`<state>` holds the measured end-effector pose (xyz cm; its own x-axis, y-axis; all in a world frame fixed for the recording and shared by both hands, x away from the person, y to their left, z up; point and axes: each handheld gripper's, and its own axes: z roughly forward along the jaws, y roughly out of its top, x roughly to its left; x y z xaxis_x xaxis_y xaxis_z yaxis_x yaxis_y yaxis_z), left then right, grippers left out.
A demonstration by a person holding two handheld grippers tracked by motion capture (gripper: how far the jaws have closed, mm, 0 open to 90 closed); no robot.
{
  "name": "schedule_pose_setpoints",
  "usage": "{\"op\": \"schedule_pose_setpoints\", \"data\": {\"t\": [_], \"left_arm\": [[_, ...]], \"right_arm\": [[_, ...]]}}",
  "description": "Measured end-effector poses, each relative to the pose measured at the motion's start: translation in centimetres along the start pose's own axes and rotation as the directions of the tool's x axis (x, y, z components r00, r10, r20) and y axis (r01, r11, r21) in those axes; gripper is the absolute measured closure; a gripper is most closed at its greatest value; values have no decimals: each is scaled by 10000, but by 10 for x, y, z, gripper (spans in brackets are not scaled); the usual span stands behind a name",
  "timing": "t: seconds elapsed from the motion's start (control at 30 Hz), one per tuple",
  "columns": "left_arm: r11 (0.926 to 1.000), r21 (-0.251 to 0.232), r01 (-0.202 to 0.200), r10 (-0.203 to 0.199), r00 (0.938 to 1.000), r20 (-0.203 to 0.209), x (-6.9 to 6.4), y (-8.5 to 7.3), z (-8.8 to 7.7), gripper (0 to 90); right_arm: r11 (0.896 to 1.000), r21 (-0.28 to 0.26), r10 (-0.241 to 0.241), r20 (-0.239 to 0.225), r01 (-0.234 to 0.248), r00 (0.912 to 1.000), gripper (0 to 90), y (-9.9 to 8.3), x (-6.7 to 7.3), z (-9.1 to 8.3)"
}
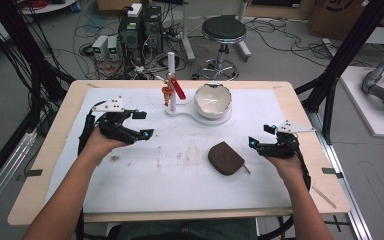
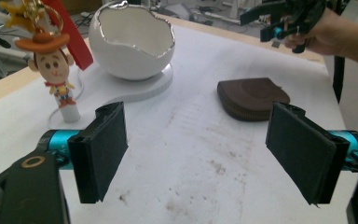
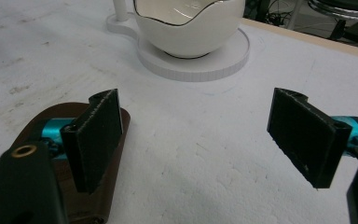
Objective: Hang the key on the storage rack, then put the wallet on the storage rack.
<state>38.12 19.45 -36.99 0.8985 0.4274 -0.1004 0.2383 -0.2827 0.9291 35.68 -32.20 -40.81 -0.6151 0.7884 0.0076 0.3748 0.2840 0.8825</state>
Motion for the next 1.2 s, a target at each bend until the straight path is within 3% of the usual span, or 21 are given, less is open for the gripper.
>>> {"op": "schedule_pose_setpoints", "data": {"t": [0.17, 0.63, 0.87, 1.2], "left_arm": [[10000, -6, 9, -9, 9999, -122, -4, -13, -2, 200], [9991, -168, 396, -393, 9990, 190, -8, -44, -14, 200], [9991, -129, 408, -405, 9990, 212, -8, -46, -9, 200], [9973, -245, 698, -701, 9974, -147, 1, -50, -17, 199]], "right_arm": [[10000, 34, 41, -7, -41, 10000, 180, 0, 0, -1], [10000, 79, -29, -11, 29, 10000, 179, -1, 2, -3], [9999, 108, -48, -22, 48, 10000, 180, -1, 3, -5], [10000, 11, -88, -70, 88, 9999, 180, -5, 6, -7]]}}
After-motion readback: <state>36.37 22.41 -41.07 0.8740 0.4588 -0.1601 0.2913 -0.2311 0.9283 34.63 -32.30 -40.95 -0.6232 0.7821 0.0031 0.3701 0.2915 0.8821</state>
